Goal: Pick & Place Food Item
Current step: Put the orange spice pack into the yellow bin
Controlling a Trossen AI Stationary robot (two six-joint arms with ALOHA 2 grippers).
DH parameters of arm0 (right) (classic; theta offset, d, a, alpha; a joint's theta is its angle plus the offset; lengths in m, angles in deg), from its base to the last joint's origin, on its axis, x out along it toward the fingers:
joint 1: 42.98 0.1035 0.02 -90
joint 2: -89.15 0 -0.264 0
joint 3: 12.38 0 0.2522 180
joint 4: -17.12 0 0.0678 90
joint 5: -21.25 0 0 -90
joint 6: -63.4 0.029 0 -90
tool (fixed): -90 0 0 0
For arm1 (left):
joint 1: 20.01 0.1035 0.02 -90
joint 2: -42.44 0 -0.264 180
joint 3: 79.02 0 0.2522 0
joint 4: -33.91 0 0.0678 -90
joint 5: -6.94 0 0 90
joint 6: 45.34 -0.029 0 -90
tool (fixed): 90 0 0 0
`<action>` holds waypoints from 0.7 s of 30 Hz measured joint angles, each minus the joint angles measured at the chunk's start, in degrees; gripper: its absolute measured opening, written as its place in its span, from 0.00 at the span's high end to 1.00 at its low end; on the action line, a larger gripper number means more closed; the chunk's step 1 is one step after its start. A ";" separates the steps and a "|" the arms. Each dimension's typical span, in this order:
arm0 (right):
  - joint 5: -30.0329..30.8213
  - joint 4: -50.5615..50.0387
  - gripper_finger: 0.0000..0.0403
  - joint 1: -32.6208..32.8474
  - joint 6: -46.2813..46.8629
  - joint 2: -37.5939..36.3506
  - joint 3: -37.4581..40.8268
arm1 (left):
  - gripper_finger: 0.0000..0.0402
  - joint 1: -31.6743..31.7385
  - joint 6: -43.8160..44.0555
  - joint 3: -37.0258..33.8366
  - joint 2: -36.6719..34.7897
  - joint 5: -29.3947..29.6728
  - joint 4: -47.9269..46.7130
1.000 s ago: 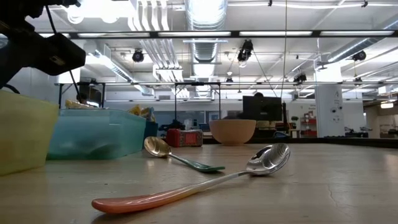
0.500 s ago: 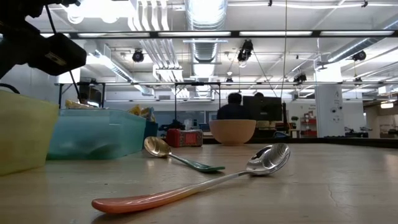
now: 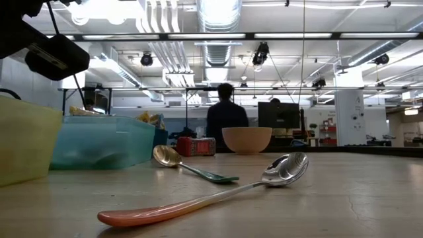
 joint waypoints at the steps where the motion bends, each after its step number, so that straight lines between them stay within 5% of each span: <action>1: 0.02 0.00 0.58 0.00 0.01 0.00 0.00 | 0.99 0.00 0.02 0.00 0.00 0.00 0.00; 12: -0.01 0.00 0.58 0.35 0.01 0.00 0.00 | 1.00 -0.04 9.89 4.09 0.00 0.83 -6.12; 21: 0.06 -0.24 0.58 1.22 1.11 0.00 0.00 | 1.00 -4.15 24.04 9.23 -1.35 7.73 -8.15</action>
